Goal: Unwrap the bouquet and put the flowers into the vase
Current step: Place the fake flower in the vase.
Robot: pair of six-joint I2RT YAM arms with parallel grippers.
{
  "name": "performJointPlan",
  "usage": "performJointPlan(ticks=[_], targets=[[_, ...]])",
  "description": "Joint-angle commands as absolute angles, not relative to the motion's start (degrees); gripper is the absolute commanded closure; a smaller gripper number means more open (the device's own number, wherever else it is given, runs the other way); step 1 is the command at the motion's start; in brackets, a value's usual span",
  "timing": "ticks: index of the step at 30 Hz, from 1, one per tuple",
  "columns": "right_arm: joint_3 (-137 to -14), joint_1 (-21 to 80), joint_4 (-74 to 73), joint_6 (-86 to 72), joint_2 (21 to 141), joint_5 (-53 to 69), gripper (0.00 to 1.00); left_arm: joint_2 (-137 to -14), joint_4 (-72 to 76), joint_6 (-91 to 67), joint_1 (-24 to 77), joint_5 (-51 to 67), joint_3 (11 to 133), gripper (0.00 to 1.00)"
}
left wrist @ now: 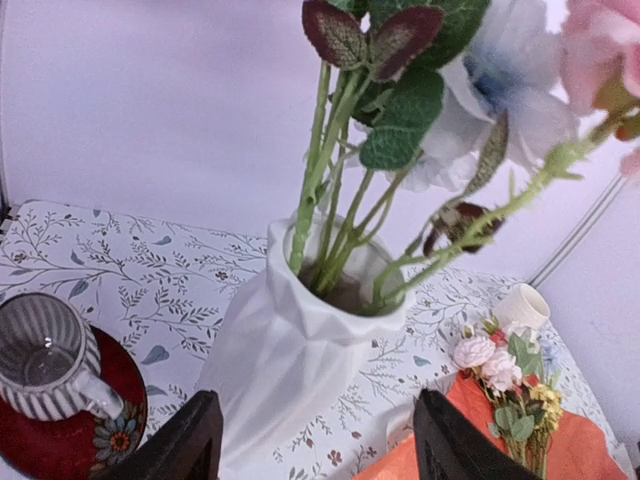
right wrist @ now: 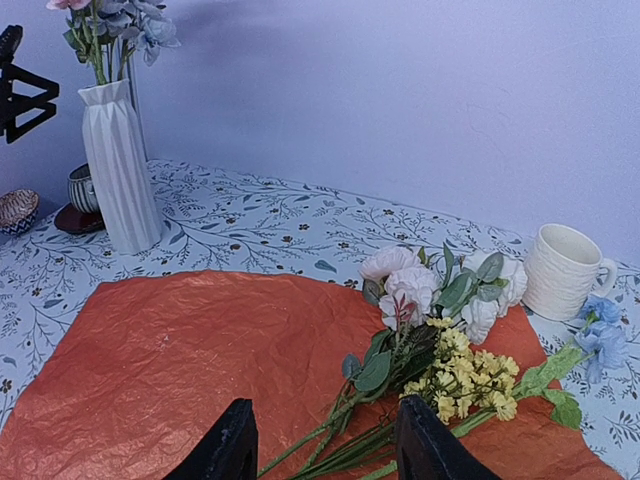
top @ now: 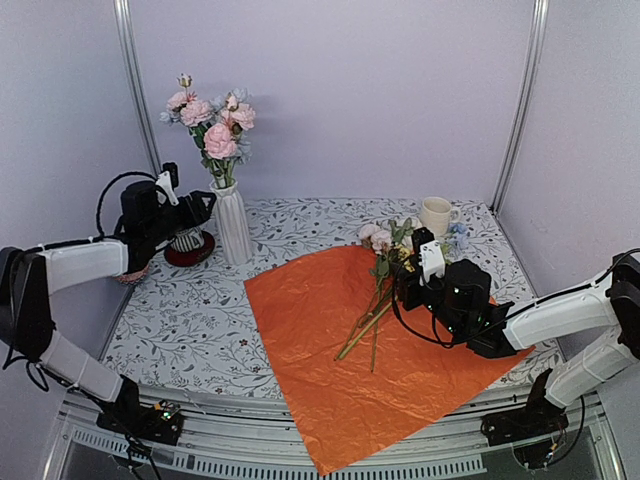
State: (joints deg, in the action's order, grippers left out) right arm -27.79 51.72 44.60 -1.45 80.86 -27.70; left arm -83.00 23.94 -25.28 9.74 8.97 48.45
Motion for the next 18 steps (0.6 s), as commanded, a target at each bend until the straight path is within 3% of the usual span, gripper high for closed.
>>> performJointPlan(ticks=[1, 11, 18], targets=[[-29.30, 51.58, 44.64, -1.34, 81.71, -27.05, 0.50, -77.54, 21.61, -26.70, 9.49, 11.60, 44.67, 0.32], [-29.41, 51.57, 44.36, -1.89, 81.94, -26.84, 0.50, -66.26, 7.61, -27.37, 9.64, 16.41, 44.41, 0.31], [-30.56, 51.57, 43.56, -2.44, 83.45, -26.22, 0.50, -65.04, 1.91, -26.96, 10.90, 21.32, 49.61, 0.31]])
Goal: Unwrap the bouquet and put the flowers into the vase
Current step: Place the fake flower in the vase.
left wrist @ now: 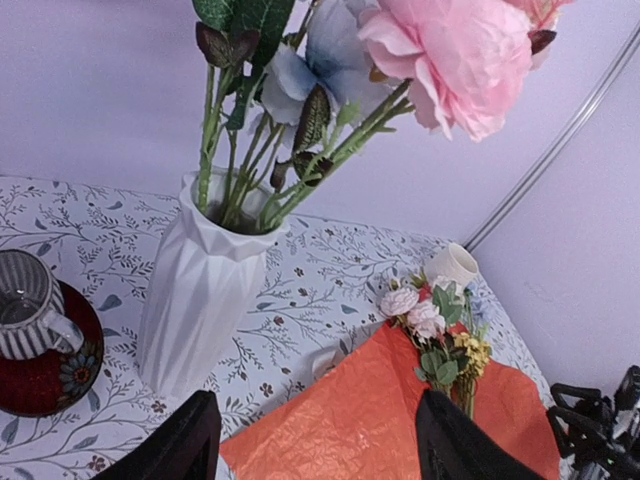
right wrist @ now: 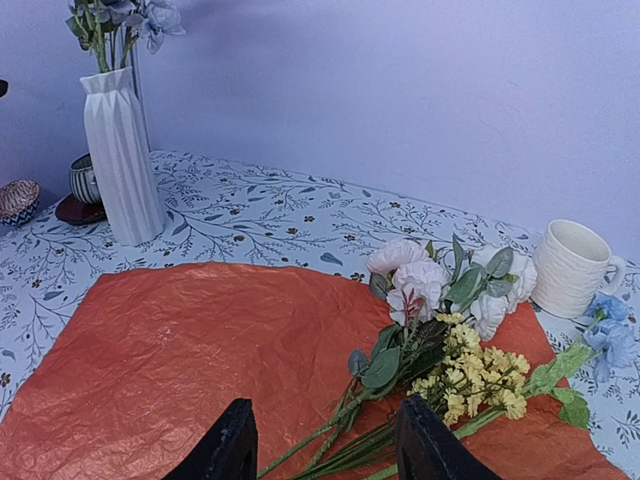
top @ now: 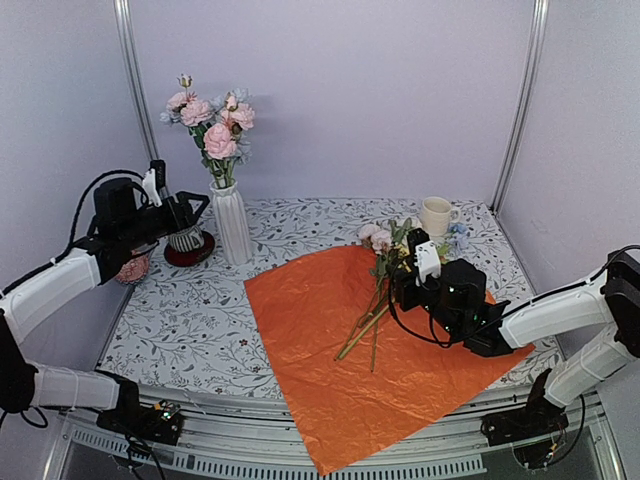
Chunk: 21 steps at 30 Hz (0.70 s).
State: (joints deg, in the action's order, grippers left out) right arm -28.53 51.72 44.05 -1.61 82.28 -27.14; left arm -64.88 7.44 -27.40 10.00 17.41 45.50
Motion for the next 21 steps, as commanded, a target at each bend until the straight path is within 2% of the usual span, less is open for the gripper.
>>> performJointPlan(ticks=[1, 7, 10, 14, 18, 21], targets=[[-30.56, 51.58, 43.51, -2.46, 83.41, -26.19, 0.50, -65.30, 0.99, -26.17, 11.28, 21.34, 50.51, 0.31], [-30.58, 51.51, 43.38, -2.68, 83.74, -26.84, 0.50, -66.60, -0.73, -25.43, 13.59, 21.47, 50.87, 0.31], [-30.83, 51.57, 42.79, -3.26, 84.01, -26.59, 0.51, -67.62, -5.91, -22.16, 15.69, 22.53, 54.77, 0.28], [-31.86, 51.56, 41.29, -4.60, 84.60, -26.26, 0.52, -67.76, -12.00, -14.97, 17.74, 17.85, 58.17, 0.26], [-36.92, 51.55, 28.39, -12.45, 84.72, -29.70, 0.56, -66.08, -11.55, -12.05, 18.23, 17.64, 54.45, 0.26], [-45.10, 51.58, 6.39, -29.97, 85.79, -30.36, 0.63, -64.76, -10.51, -10.05, 18.37, 20.06, 51.88, 0.26]])
